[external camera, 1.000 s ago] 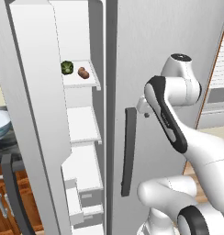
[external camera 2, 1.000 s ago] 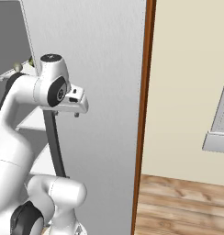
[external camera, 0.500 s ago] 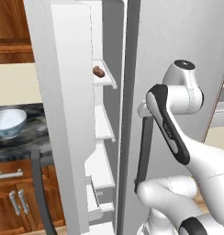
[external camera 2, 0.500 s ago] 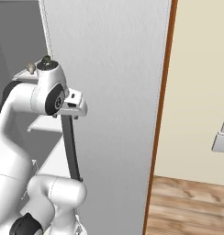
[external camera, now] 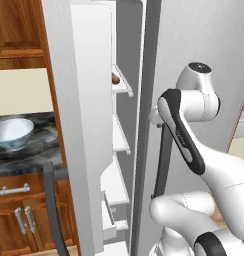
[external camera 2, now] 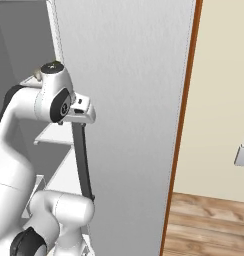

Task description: Take the broccoli, potato, and mushroom from the freezer and place them in the bowl on the counter.

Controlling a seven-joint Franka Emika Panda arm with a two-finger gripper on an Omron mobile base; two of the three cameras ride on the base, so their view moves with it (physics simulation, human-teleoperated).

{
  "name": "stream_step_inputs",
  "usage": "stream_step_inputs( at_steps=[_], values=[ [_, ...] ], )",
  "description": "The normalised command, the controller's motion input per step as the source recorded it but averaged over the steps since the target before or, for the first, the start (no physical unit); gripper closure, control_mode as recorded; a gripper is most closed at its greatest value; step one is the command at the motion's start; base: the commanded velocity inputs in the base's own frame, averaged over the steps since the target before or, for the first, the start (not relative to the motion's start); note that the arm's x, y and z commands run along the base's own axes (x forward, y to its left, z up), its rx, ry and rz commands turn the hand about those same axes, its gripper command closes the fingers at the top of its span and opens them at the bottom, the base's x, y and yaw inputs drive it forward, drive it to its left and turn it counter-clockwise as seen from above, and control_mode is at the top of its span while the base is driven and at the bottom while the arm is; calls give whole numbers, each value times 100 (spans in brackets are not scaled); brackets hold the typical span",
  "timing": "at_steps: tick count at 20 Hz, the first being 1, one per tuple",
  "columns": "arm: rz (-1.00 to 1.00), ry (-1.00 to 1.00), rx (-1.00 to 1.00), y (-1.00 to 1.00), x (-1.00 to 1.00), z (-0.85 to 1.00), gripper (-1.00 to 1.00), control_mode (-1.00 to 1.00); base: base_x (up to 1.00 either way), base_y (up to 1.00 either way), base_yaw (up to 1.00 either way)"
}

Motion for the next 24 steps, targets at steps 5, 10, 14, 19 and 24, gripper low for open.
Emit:
stream_step_inputs(
  at_steps=[5,10,14,19,24],
  values=[
    [6,-23,0,30,2,54,-100,-100,0,0,0],
    [9,-21,0,44,0,68,-100,-100,0,0,0],
    [15,-10,7,36,0,51,-100,-100,0,0,0],
    [25,0,18,11,0,36,-100,-100,0,0,0],
    [31,0,14,32,0,21,-100,-100,0,0,0]
  ],
)
